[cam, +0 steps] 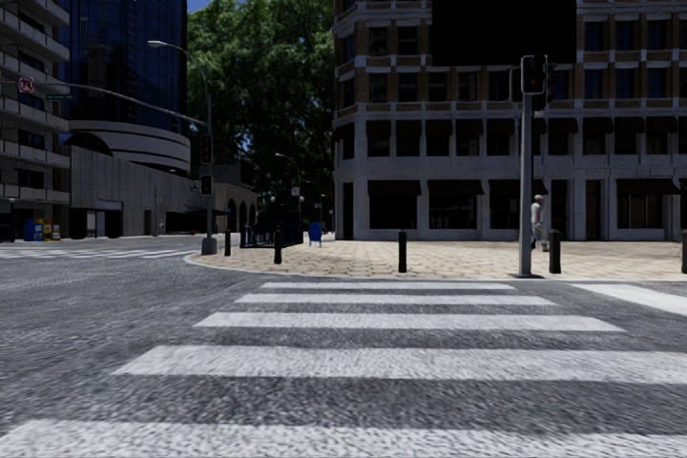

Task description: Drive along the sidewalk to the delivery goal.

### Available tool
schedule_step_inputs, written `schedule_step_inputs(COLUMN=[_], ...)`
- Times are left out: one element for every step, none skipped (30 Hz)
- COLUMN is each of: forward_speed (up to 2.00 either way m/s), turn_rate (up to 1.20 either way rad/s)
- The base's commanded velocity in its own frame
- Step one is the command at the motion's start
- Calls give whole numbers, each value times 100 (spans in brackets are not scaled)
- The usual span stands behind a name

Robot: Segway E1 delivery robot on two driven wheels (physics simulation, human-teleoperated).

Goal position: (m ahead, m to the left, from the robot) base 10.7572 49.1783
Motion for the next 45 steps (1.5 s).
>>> schedule_step_inputs(forward_speed=[200, 200, 200, 200, 200, 200, 200, 200, 200, 200, 200, 200, 200, 200, 200, 200, 200, 200, 200, 200, 200, 200, 200, 200, 200, 200, 200, 200, 200, 200, 200, 200, 200, 200, 200, 200, 200, 200, 200, 200, 200, 200, 200, 200, 200], turn_rate=[0, 0, 0, 0, 0, 0, 0, 0, 0, 0, 0, 0, 0, 0, 0, 0, 0, 0, 0, 0, 0, 0, 0, 0, 0, 0, 0, 0, 0, 0, 0, 0, 0, 0, 0, 0, 0, 0, 0, 0, 0, 0, 0, 0, 0])
